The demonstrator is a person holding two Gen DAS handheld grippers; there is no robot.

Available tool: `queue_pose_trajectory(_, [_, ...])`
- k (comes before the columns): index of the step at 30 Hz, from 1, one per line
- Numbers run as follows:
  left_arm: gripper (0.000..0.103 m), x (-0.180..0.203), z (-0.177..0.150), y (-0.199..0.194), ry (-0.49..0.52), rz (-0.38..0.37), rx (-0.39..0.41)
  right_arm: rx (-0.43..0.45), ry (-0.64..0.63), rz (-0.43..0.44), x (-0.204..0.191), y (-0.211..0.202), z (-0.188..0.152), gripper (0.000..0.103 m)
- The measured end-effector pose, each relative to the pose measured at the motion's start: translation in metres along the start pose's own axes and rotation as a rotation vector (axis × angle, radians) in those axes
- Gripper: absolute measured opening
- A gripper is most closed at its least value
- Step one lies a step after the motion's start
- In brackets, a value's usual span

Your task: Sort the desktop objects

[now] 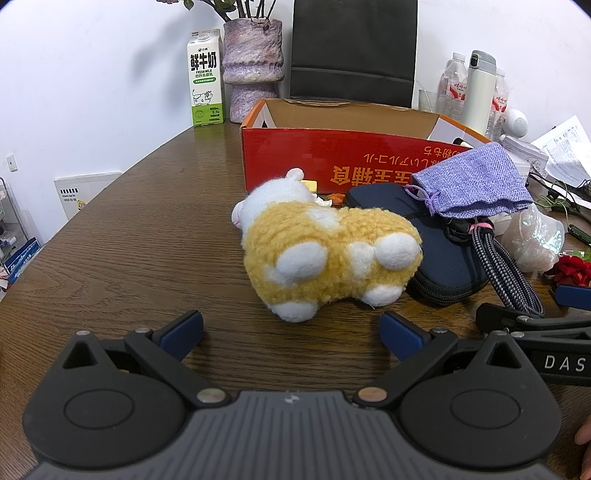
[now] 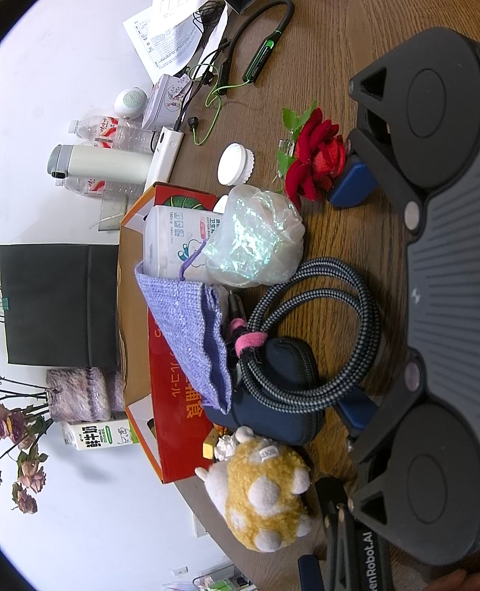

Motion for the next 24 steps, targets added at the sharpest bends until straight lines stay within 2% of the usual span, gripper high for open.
queue_pose_trajectory(24, [0.103,-0.0001,0.0000,0.0001,0.001,0.001,-0.001,-0.001,-0.001,0.000,0.0015,0.0016,0.0001,0.103])
Point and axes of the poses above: each gripper's, at about its wrist camera, not at the fingertips, and y roughly the way its jaws point, x to its right, z to its top, the point moved 5 cm from there along y, roughly the way its jaws point, and after that the axes turned 4 degrees about x, right-handed, at the moved point
